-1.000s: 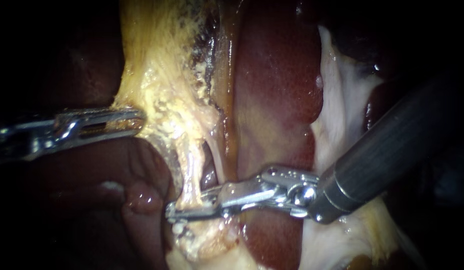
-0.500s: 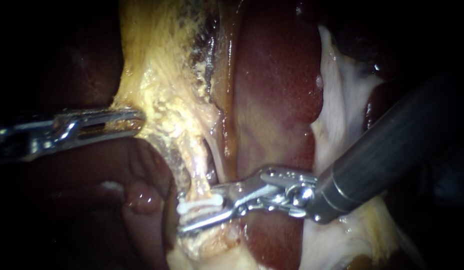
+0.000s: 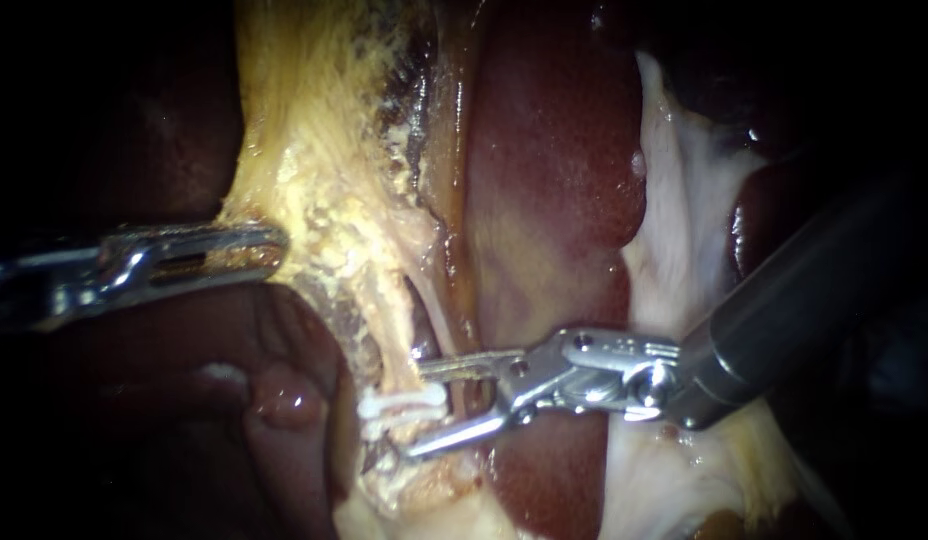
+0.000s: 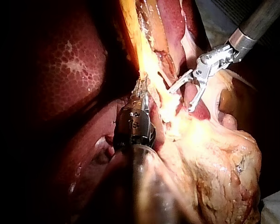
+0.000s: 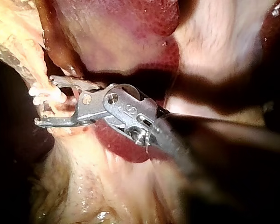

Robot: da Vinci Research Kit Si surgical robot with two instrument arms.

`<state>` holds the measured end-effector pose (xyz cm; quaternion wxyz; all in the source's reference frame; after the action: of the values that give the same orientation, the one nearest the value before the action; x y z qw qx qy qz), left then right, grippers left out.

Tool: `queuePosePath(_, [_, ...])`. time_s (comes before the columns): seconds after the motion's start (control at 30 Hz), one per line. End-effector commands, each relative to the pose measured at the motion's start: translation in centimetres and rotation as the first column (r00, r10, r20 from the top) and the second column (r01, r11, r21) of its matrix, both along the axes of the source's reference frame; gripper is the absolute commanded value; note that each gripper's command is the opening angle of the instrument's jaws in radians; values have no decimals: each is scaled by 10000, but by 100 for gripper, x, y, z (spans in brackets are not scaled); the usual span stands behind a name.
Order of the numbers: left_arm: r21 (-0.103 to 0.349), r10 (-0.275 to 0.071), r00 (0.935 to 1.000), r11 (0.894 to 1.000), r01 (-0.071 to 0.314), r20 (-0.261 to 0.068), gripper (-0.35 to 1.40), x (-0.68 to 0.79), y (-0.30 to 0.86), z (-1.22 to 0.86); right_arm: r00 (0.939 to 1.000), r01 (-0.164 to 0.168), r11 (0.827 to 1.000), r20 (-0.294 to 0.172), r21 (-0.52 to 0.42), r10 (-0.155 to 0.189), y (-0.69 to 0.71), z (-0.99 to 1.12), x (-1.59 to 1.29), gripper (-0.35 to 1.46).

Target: Going back second clip left tube

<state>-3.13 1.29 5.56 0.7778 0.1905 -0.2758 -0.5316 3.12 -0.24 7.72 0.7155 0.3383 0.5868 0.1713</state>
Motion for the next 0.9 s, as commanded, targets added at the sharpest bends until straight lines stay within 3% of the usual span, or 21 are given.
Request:
queuePosePath(0.03, [8, 12, 10000, 10000, -12, 8, -35, 0, 0, 0, 10000, -25, 10000, -5, -95, 25, 3, -3, -5, 60])
queuePosePath(0.3, [8, 15, 10000, 10000, -15, 9, -35, 1, 0, 0, 9997, -132, 9933, -199, -1147, 110, 31, -42, -49, 60])
queuePosePath(0.57, [-25, -19, 10000, 10000, 19, 50, -35, -1, 0, 1, 9972, -649, 9682, -510, -2415, 541, 66, -82, -86, 60])
queuePosePath(0.9, [-94, -55, 9999, 9999, 56, 107, -35, -14, -4, 20, 9967, -657, 9576, -647, -2805, 494, 69, -87, -88, 60])
